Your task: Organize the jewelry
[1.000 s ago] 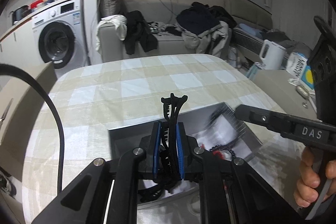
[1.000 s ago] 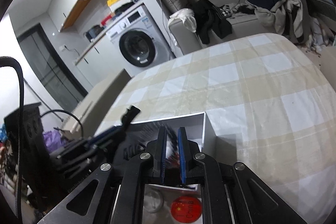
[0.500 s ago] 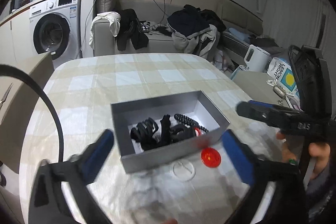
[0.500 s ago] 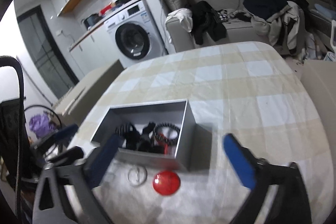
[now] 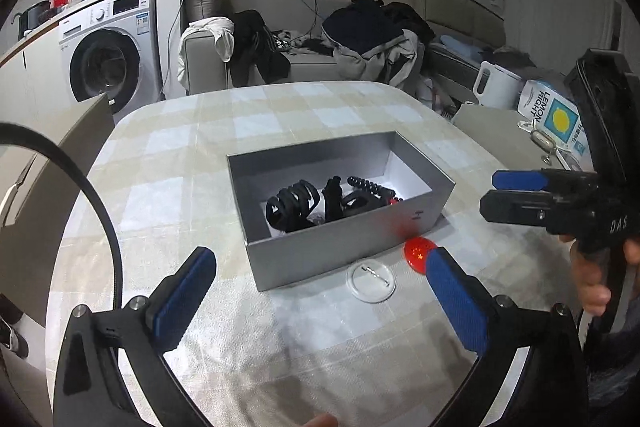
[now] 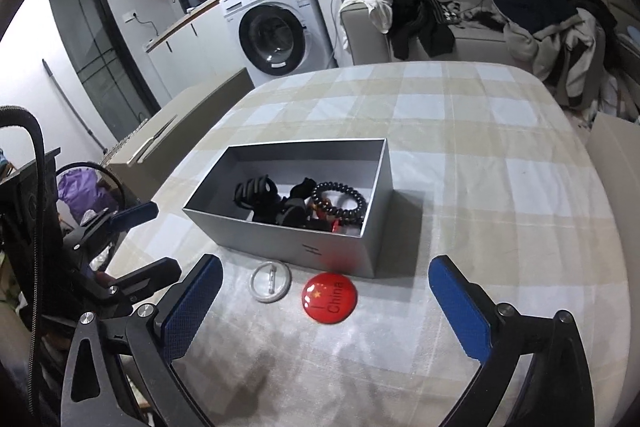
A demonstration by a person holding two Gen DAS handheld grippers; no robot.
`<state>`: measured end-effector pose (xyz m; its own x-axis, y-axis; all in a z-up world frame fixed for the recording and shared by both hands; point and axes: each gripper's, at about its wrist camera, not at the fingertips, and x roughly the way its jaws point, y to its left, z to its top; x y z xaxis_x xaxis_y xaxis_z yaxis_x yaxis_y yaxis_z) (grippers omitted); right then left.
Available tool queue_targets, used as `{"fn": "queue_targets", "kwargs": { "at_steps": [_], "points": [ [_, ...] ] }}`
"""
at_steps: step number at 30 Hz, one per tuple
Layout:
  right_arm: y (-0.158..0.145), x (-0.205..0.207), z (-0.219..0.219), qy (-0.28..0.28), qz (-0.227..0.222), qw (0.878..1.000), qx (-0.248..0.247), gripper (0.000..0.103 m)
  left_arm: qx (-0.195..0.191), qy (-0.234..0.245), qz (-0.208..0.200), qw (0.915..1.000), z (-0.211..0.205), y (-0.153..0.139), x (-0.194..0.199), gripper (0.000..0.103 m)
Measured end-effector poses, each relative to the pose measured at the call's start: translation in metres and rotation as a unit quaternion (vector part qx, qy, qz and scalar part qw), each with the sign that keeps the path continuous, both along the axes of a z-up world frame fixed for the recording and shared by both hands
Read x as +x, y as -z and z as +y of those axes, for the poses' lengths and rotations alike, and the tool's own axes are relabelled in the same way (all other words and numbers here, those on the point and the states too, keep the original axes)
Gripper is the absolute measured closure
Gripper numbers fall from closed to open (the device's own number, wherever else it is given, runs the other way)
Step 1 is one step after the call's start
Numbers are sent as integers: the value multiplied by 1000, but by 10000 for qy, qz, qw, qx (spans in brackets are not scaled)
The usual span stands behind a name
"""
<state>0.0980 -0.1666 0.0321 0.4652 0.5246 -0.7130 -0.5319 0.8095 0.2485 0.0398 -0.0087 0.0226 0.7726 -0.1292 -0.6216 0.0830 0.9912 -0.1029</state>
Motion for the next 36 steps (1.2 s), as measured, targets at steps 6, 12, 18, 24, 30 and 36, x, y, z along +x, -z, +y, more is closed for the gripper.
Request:
{"fn": "queue_targets", "kwargs": {
  "at_steps": [6,12,18,24,30,36],
  "points": [
    [13,5,1,-9,138,9999,-5,0,-90,-195,2,9998,13,3,0,1],
    [24,7,4,-202,263,9992,-204,0,-179,-405,-136,9989,16,11,0,1],
    [26,2,9,-348,200,9987,-313,0,-40,-234,0,9997,6,19,0,1],
    [28,0,10,-414,157,9981,-428,0,-3,-165,68,9998,0,22,-1,1],
    [28,-1,10,-440,129,9979,-456,0,-155,-61,184,9997,-1,24,-2,1],
    [31,0,12,-513,163,9975,-455,0,-136,-43,284,9995,-3,28,1,1]
  ]
}}
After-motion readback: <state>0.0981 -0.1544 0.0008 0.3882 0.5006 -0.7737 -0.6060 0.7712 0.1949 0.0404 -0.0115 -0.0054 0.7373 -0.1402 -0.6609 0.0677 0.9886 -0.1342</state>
